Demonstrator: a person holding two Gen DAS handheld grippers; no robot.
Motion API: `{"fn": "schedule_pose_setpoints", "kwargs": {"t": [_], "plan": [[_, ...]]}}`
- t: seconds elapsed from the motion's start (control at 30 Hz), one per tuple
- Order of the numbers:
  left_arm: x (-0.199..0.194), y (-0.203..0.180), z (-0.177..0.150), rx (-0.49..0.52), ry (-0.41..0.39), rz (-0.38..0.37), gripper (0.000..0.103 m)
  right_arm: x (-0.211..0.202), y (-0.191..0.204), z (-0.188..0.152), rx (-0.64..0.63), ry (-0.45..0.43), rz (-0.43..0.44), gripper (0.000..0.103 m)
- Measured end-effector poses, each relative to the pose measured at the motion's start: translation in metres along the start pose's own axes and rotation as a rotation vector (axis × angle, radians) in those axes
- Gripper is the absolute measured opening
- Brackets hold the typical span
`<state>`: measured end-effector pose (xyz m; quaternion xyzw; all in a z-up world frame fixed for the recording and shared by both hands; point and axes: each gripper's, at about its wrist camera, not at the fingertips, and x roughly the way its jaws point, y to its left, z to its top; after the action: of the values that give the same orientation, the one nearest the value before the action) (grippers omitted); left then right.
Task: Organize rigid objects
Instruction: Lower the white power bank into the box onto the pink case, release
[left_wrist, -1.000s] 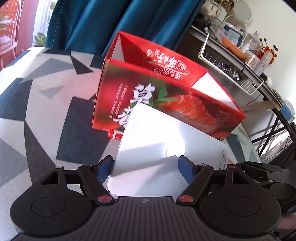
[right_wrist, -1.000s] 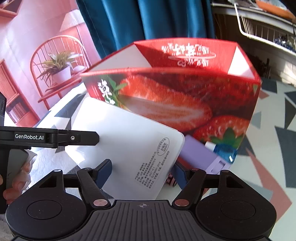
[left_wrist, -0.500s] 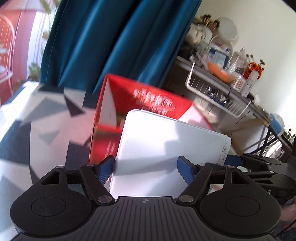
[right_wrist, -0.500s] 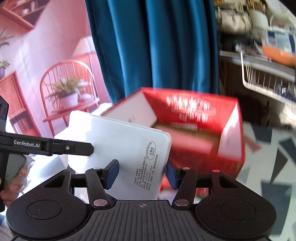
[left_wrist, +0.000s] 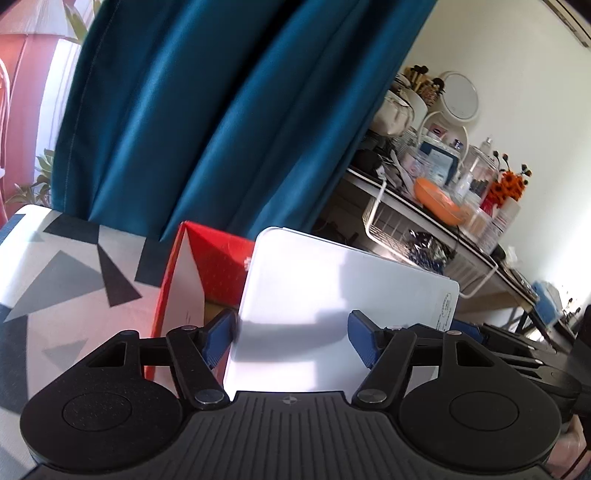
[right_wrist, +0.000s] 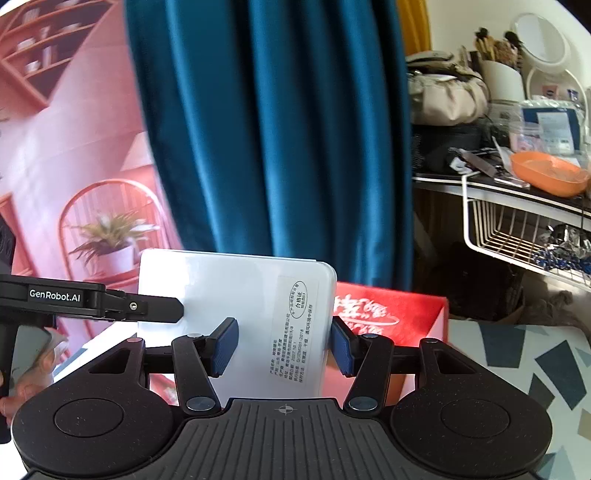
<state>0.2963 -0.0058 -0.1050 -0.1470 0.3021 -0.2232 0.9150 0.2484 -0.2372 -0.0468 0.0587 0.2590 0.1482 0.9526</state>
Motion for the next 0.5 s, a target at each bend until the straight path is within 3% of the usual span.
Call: {"fn": "schedule_pose_setpoints", "kwargs": {"t": [0.17, 0.37, 0.5], "plan": [[0.038, 0.002, 0.004, 0.024, 0.052, 0.029, 0.064, 0.030, -0.023, -0.003, 0.044, 0.032, -0.040, 0.050], [0.070, 0.005, -0.014, 0.068, 0.160, 0.088, 0.064, 0.063, -0.043, -0.029, 0.110, 0.160, -0.058, 0.050], [0.078, 0.014, -0.023, 0.064, 0.204, 0.099, 0.057, 0.075, -0.052, -0.045, 0.148, 0.220, -0.051, 0.049]]}}
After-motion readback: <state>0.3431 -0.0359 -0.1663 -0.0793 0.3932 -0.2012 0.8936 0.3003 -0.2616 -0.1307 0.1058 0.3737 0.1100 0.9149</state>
